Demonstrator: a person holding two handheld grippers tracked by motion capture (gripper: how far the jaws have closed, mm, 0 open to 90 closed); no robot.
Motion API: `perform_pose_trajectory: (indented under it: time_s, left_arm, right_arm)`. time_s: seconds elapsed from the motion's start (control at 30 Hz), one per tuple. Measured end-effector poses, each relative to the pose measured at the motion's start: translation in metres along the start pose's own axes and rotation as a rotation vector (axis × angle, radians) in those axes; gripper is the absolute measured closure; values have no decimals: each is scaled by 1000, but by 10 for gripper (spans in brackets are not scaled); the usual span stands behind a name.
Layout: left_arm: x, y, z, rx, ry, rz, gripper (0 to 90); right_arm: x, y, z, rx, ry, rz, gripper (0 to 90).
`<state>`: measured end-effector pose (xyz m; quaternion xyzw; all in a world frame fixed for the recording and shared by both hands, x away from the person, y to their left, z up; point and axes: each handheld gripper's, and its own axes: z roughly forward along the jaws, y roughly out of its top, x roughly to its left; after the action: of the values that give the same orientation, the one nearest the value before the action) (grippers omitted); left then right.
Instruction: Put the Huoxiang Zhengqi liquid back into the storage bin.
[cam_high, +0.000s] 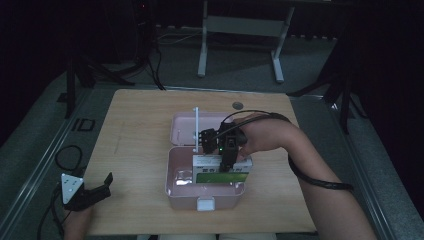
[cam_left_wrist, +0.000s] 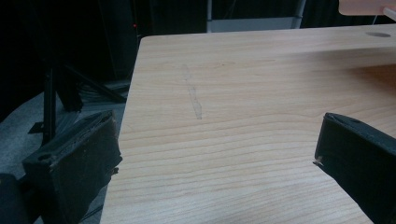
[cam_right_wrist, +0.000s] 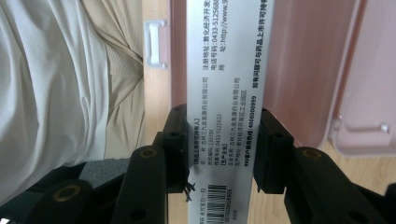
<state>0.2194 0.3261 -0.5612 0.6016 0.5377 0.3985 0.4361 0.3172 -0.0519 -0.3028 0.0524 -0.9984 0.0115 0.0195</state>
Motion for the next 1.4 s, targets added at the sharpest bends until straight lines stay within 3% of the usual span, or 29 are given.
perform_pose_trajectory:
  time_s: [0.27, 0.37, 1.4]
  left_arm:
    - [0, 0, 0, 4, -3, 3, 4]
    - [0, 0, 0, 4, -5, 0, 4]
    - [0, 0, 0, 2, -5, 6, 4]
  right_arm:
    - [-1, 12, 16, 15, 4, -10, 621]
    - [-3, 15, 30, 25, 9, -20, 621]
    - [-13, 16, 123, 63, 96, -20, 621]
